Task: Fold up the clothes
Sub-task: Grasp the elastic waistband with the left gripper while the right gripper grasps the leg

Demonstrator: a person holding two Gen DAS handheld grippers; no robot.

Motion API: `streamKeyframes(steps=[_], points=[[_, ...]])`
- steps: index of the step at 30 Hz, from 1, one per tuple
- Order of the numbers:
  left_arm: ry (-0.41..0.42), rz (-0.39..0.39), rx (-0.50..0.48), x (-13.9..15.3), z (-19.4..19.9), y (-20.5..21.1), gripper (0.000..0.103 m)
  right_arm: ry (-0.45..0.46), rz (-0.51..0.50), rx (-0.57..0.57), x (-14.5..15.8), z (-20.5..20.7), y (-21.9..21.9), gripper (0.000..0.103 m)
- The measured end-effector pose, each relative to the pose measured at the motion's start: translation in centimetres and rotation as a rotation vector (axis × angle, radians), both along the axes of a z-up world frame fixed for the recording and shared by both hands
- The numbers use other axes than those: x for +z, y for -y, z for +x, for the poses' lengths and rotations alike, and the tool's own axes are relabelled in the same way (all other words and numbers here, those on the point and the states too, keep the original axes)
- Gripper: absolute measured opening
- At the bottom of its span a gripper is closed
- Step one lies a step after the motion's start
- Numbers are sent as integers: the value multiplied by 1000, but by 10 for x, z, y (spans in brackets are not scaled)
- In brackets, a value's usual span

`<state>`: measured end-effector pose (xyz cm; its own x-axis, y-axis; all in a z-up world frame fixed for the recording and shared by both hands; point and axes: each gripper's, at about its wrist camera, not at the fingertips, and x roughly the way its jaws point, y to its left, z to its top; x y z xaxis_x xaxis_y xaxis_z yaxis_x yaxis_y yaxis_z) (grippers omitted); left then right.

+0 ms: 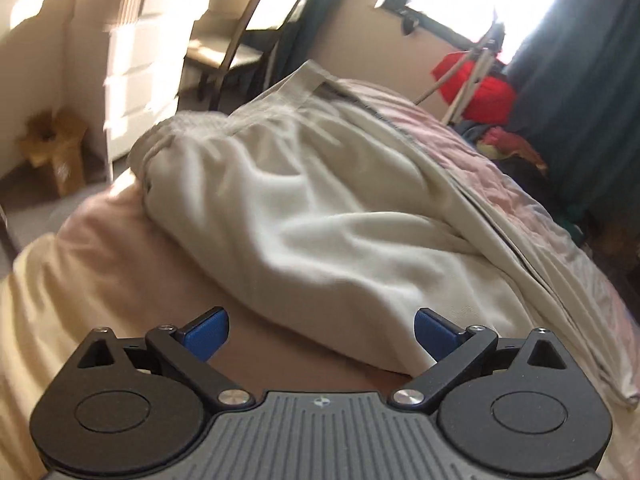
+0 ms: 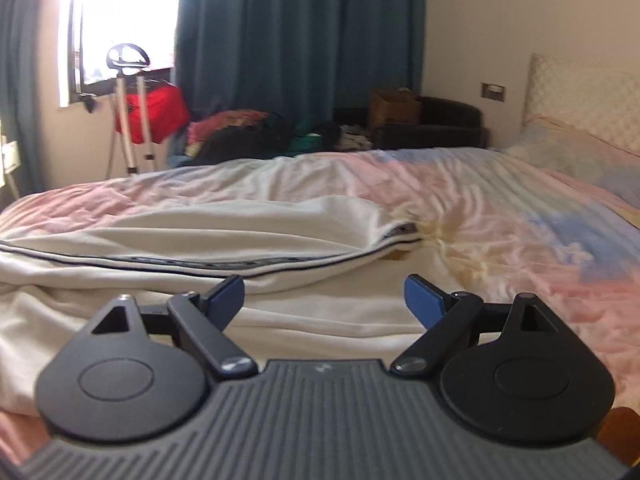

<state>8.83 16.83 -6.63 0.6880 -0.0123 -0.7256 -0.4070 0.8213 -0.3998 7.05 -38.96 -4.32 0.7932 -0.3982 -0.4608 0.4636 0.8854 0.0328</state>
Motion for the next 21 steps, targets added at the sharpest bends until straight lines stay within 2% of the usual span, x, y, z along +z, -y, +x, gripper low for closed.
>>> streamKeyframes(steps=[3,5,11,12,15,16,18,21], points=[[-74,-189,139,-7,-4,-49,99,14,160,-122,-8,-10,34,88],[-94,-272,207,-13,-7,-74,99,27,240,-174,-12,-18,51,88],[-44,-468,279,-30,1,-120,98,78,449,-366,-30,-47,92,88],[-33,-487,287,-32,4,-123,98,85,492,-393,-35,-50,99,88],[40,-480,285,-29,9,-126,97,89,614,-458,-50,-55,116,88],[67,-470,271,-26,10,-127,91,84,658,-472,-57,-57,121,88],[122,-461,246,-20,12,-128,87,85,770,-496,-72,-60,131,88],[195,-583,232,-28,11,-138,82,110,931,-533,-94,-66,141,88]])
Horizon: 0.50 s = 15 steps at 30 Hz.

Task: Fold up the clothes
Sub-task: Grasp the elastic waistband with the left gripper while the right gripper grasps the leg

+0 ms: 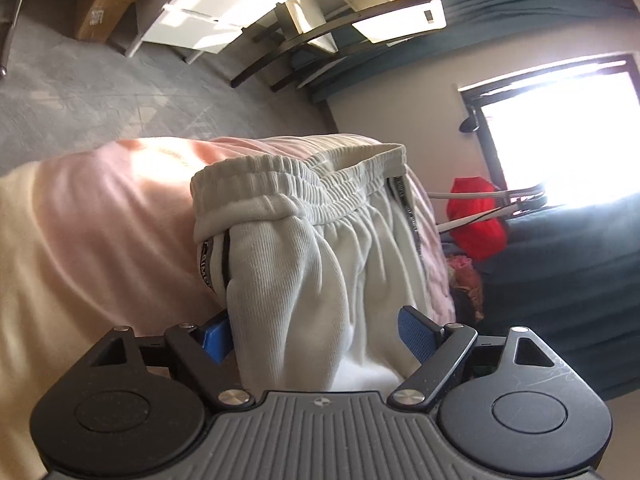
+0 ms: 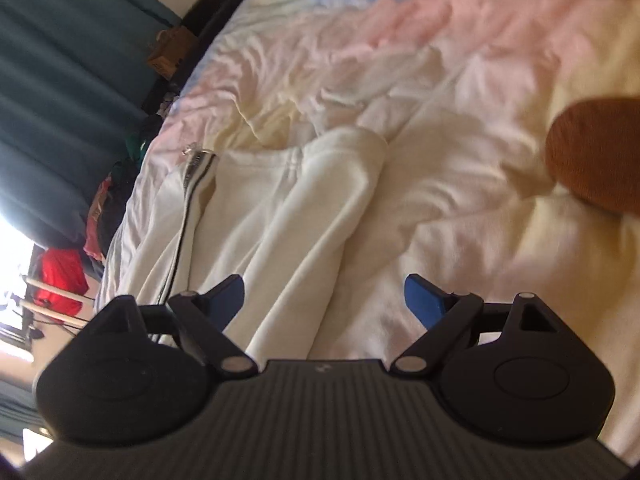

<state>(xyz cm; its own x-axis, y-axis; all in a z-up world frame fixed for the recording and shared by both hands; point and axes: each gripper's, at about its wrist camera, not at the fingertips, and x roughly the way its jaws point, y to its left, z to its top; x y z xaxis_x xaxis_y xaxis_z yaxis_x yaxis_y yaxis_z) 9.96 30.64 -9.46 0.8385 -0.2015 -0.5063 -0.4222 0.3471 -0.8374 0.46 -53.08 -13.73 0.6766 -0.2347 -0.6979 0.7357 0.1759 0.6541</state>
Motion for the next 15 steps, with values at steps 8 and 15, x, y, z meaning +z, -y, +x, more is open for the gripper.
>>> streamKeyframes(steps=[8,15], points=[[-79,-32,9,-25,-1,-11,48,119,87,-72,-17,-6,17,89],[-43,80,8,-10,22,7,25,208,140,-91,-25,-8,26,90]])
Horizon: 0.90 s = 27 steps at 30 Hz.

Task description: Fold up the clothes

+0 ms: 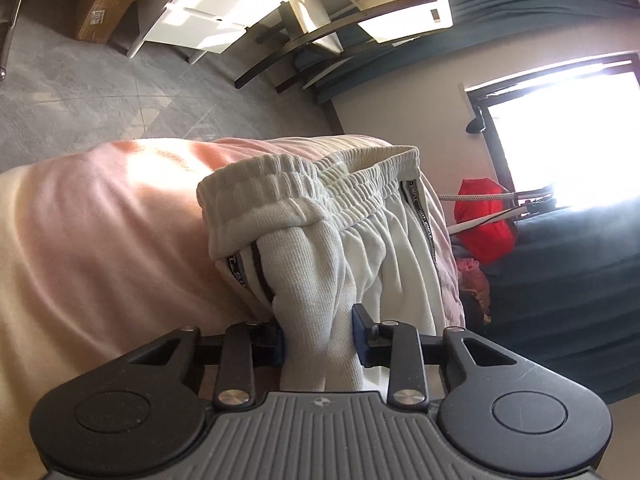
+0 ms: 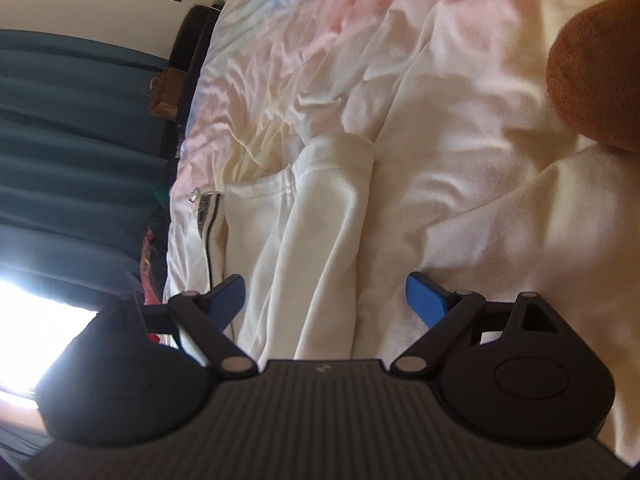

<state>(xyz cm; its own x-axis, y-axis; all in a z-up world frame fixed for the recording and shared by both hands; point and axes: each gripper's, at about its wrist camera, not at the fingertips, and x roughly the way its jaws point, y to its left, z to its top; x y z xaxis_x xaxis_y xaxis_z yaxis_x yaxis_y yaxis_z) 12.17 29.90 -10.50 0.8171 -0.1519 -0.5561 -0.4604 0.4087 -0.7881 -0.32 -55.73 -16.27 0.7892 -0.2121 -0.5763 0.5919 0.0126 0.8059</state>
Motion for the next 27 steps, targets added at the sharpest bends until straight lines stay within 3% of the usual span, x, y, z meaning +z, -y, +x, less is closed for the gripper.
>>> streamKeyframes(steps=[1,3,5,7,10,14,18,19,23,25,27], points=[[2,21,-3,2,0,2,18,2,-5,4,0,1,0,90],[22,61,-11,9,-3,5,15,2,-11,15,1,3,0,82],[91,25,-2,17,-11,1,14,2,-7,23,1,3,0,82],[185,-68,14,23,-24,-4,13,3,-3,25,0,2,1,82],[258,-174,40,28,-53,-7,12,-3,-7,20,0,-3,2,82],[244,-255,65,20,-75,-8,11,3,-12,29,-6,-1,6,76],[201,-218,71,18,-66,-12,12,-26,-84,90,-9,21,11,69],[192,-199,68,18,-63,-12,12,-35,-109,111,-10,29,13,60],[173,-125,49,23,-48,-9,12,-62,-211,233,-6,62,9,47],[168,-87,36,25,-40,-7,12,-93,-271,294,-1,79,3,18],[165,-43,28,30,-40,-4,12,-99,-325,269,10,80,-1,13]])
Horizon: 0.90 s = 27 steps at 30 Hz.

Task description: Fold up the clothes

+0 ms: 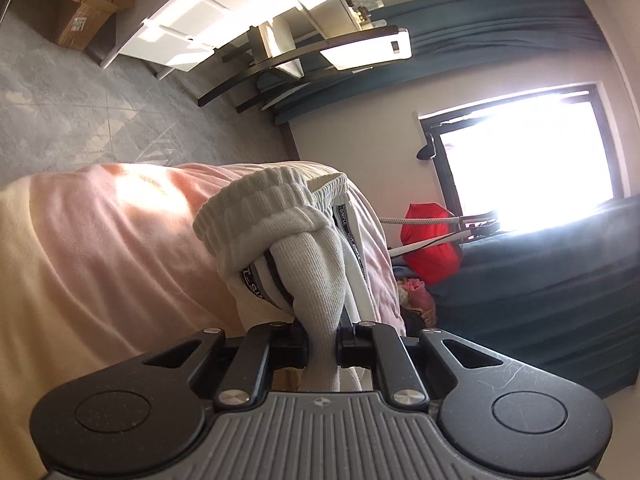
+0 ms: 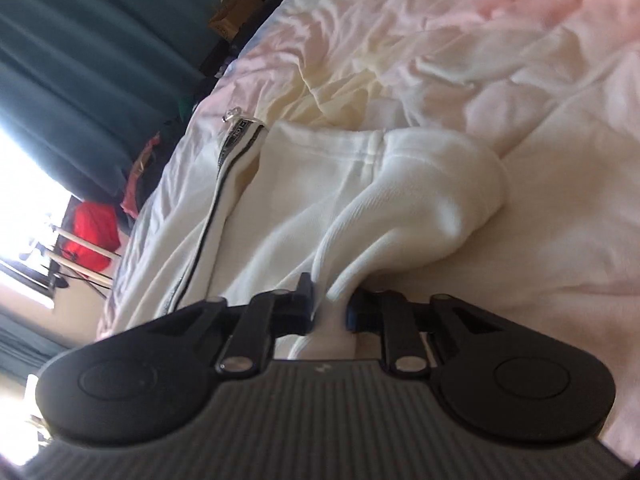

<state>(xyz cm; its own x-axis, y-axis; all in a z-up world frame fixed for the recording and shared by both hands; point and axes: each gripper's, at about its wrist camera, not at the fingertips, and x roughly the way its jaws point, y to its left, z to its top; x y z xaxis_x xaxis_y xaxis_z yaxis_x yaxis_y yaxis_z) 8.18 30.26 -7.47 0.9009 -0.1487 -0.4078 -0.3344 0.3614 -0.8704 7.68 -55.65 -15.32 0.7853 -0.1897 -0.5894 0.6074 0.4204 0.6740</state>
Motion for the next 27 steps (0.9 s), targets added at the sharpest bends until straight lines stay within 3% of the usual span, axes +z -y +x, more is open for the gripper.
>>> streamKeyframes(steps=[3,5,9,13,17,22,27], points=[[15,-4,10,2,-3,3,12,47,-72,-46,19,-5,-5,10],[76,-52,27,6,-13,3,11,100,-127,-57,37,-13,-9,10],[144,-3,53,27,-26,6,11,195,-239,-74,72,-28,-19,10],[119,62,29,45,-3,7,11,203,-276,-43,93,-4,-15,10],[95,164,1,66,44,10,11,154,-332,-8,114,56,-10,10],[70,332,-36,82,148,24,11,72,-431,34,135,168,-12,10],[-66,403,-45,66,265,43,12,-51,-543,81,102,288,-16,10]])
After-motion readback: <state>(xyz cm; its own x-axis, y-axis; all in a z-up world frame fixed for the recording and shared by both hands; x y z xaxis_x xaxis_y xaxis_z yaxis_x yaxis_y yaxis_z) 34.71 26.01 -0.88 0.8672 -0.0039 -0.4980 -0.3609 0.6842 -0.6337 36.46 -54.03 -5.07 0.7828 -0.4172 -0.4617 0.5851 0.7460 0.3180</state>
